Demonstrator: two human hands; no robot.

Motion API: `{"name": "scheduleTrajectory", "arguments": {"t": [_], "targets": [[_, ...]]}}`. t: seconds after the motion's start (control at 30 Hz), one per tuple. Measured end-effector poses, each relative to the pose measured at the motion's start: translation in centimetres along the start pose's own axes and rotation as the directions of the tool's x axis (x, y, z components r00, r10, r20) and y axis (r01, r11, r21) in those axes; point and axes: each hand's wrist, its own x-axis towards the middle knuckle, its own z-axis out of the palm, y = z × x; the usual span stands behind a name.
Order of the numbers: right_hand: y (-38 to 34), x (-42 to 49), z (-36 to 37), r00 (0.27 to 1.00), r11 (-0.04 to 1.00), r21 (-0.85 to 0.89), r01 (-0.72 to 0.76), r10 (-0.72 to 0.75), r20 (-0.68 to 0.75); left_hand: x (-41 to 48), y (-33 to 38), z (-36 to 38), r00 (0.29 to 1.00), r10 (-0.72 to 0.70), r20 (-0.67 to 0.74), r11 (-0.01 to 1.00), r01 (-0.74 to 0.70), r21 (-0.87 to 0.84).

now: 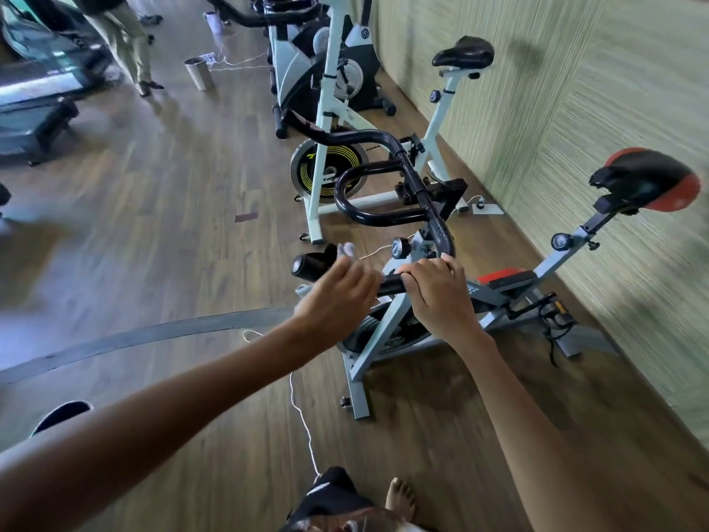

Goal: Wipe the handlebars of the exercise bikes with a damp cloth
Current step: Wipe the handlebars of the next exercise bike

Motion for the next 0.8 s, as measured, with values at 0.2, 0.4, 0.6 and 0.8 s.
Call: {"name": "scheduleTrajectory", "arguments": {"t": [0.2,0.4,0.6,0.8], "targets": [[1.2,0.1,-1.0,0.998,1.000,0.022,0.006,-0.007,0.070,-1.5,-3.1,0.0,0.991,0.035,-0.128,0.995,-0.046,-0.086],[1.7,0.0,-1.3,0.983,0.989,0.106,-0.103,0.085,0.160,-1.0,-0.1,0.3,0.994,-0.017,-0.107,0.997,0.008,-0.076],[4.9,0.9,-2.7,0.980,0.960,0.229,-0.159,0.125,0.155,3.5,4.4,0.3,0.963,-0.258,-0.076,0.932,0.228,-0.281],[8.0,1.8,-3.0,0.973,0.973,0.231,0.001,-0.053,0.222,4.6,5.1,0.5,0.939,-0.341,-0.033,0.879,0.306,-0.365]]}}
